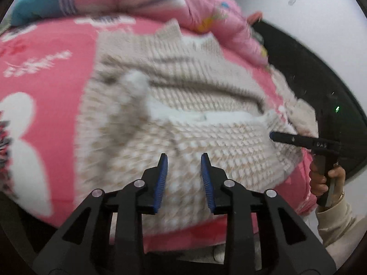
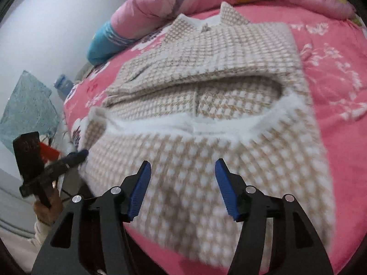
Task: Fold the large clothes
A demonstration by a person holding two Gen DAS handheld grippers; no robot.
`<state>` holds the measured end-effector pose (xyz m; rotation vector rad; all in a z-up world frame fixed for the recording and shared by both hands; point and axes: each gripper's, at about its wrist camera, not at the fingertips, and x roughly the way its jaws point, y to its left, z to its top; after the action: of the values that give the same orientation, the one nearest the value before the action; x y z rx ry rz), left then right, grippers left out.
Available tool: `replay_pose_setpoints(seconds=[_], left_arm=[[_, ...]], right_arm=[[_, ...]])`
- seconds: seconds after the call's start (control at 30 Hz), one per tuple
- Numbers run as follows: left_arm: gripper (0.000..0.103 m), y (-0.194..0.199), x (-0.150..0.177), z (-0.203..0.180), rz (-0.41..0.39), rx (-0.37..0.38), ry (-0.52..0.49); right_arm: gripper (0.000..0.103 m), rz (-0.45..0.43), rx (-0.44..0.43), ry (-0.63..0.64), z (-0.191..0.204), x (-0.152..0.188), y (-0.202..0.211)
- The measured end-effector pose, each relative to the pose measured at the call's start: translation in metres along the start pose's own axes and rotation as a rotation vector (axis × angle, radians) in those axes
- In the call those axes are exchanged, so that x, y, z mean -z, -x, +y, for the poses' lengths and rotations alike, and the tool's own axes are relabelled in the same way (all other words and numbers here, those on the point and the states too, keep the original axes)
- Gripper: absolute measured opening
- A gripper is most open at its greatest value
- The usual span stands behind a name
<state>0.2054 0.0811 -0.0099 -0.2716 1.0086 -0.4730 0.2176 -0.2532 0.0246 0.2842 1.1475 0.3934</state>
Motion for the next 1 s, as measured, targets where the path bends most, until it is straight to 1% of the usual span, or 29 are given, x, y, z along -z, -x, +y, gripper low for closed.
replay_pose_setpoints(seconds=[0.07, 0.1, 0.13, 0.2, 0.23, 0.3, 0.4, 0.5, 0.57, 0.67, 0.7, 0.73, 0.77, 0.8, 0.87, 0.9, 1.0], left_arm=[[0.028, -0.017, -0.003, -0.004, 0.018, -0.016, -0.016], [0.027, -0.024, -0.004, -0.005, 0.021, -0.032, -0.022], [0.025, -0.028, -0.005, -0.006, 0.015, -0.043, -0.024], [0.019, -0.031, -0.003, -0.007, 0.001, -0.067, -0.033], [0.012, -0.031, -0.003, -0.007, -0.005, -0.079, -0.041], [0.005, -0.028, -0.001, -0.010, -0.021, -0.101, -0.055], [0.003, -0.014, -0.003, -0.014, -0.063, -0.104, -0.068], [0.003, 0.008, -0.012, -0.022, -0.152, -0.133, -0.113], [0.003, 0.010, -0.018, -0.023, -0.173, -0.139, -0.114], [0.003, -0.009, -0.021, -0.019, -0.159, -0.191, -0.126], [0.004, -0.024, -0.018, -0.015, -0.134, -0.224, -0.139], [0.008, -0.034, -0.016, -0.012, -0.107, -0.239, -0.137], [0.008, -0.042, -0.014, -0.006, -0.094, -0.232, -0.121], [0.008, -0.040, -0.012, -0.002, -0.105, -0.212, -0.103], [0.009, -0.033, -0.014, 0.001, -0.113, -0.180, -0.082], [0.012, -0.026, -0.015, 0.003, -0.126, -0.159, -0.069], [0.012, -0.006, -0.019, 0.010, -0.194, -0.186, -0.066]], right_arm=[[0.057, -0.001, 0.028, 0.013, 0.004, -0.005, -0.011], [0.055, -0.005, 0.046, 0.030, 0.006, -0.006, -0.016], [0.050, -0.007, 0.059, 0.043, 0.008, -0.006, -0.020], [0.023, -0.005, 0.074, 0.086, 0.016, -0.004, -0.023], [0.019, 0.000, 0.062, 0.097, 0.018, -0.001, -0.023], [0.008, -0.008, 0.077, 0.137, 0.026, 0.002, -0.021], [0.005, -0.047, 0.085, 0.160, 0.035, -0.001, -0.011], [0.005, -0.140, 0.068, 0.170, 0.047, -0.007, 0.017], [0.005, -0.184, 0.088, 0.195, 0.052, -0.013, 0.023], [0.005, -0.173, 0.125, 0.199, 0.048, -0.021, 0.002], [0.005, -0.155, 0.152, 0.203, 0.045, -0.021, -0.013], [0.005, -0.119, 0.188, 0.207, 0.041, -0.021, -0.031], [0.005, -0.104, 0.197, 0.203, 0.037, -0.019, -0.043], [0.005, -0.105, 0.205, 0.206, 0.035, -0.018, -0.051], [0.005, -0.122, 0.212, 0.221, 0.037, -0.018, -0.048], [0.005, -0.125, 0.211, 0.225, 0.039, -0.019, -0.046], [0.005, -0.118, 0.195, 0.224, 0.037, -0.020, -0.046]])
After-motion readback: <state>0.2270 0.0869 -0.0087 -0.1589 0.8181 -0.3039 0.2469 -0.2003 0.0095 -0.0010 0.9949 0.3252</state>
